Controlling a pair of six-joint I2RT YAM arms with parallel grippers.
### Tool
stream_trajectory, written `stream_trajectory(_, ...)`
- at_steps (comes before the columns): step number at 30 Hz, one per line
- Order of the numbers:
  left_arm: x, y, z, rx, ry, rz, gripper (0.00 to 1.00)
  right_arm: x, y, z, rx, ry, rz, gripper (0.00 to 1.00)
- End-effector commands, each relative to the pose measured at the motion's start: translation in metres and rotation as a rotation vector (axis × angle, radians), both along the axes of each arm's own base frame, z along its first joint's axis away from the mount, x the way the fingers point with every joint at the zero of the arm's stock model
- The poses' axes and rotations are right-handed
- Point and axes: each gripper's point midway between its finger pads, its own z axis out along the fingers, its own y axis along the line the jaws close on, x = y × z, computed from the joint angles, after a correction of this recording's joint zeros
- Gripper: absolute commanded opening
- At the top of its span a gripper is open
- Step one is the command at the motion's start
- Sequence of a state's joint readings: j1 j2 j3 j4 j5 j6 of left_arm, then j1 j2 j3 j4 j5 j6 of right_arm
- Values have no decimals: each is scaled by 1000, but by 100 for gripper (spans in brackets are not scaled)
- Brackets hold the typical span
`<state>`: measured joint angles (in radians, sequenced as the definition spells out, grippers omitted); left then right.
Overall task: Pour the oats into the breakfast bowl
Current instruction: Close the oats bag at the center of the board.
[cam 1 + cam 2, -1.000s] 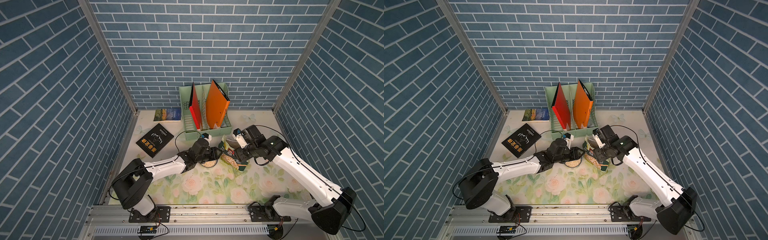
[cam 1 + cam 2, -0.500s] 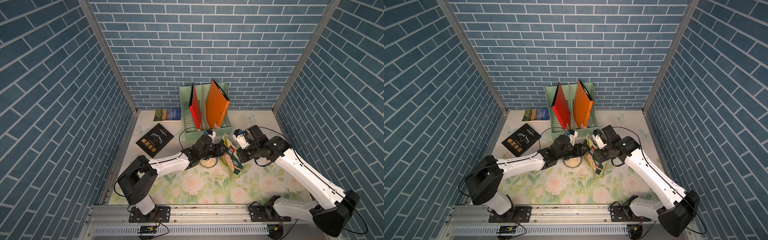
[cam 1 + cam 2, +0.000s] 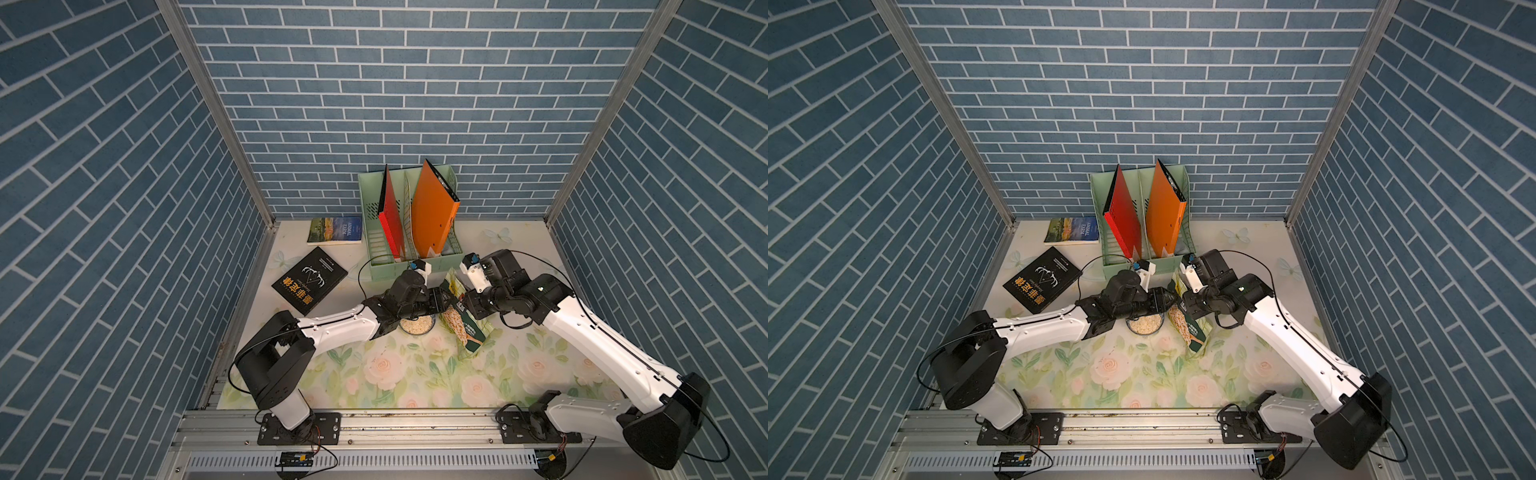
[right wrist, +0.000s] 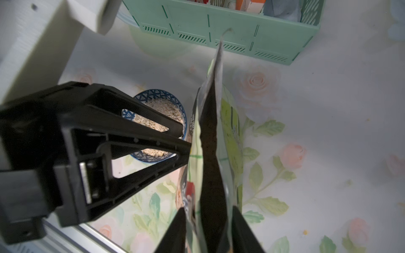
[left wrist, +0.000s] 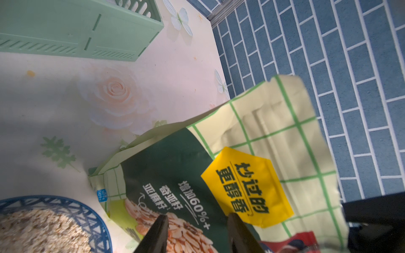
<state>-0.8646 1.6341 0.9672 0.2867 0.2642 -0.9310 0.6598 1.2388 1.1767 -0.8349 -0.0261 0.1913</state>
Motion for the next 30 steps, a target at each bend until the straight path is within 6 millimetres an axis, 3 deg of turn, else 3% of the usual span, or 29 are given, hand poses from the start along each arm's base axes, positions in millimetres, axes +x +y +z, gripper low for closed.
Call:
stream_trajectory(1,-2,1,1,18,-11,0,49,15,2,11,3,-66,-12,0)
stream_trajectory(6,-3,4,0,25,-10,8,49,21,8,19,41,-102,-9,0)
stream_trajectory(7,-3,5,0,25,-12,9,49,23,8,18,37,-108,-13,15)
stream_trajectory(9,-3,6,1,27,-15,12,49,29,9,16,33,-114,-13,29)
stream_trajectory(11,-3,7,0,34,-17,10,50,34,10,12,23,-117,-9,32)
stream_trajectory(12,-3,7,1,42,-21,12,49,38,10,11,15,-120,-10,28)
stream_trajectory(14,-2,8,2,50,-25,15,49,45,11,10,7,-122,-6,0)
stream_trajectory(20,-1,12,4,52,-35,28,49,54,23,22,86,-140,28,0)
stream_trajectory(22,-1,13,4,53,-37,32,49,55,27,28,126,-150,39,25)
stream_trajectory(25,-2,14,3,58,-37,32,49,62,30,26,135,-155,48,33)
stream_trajectory(26,-2,15,3,59,-36,32,49,65,31,23,131,-151,48,32)
stream_trajectory(28,-2,16,3,61,-38,36,49,71,31,15,118,-136,50,20)
stream_trajectory(30,-2,17,4,62,-43,41,49,75,31,11,116,-127,53,0)
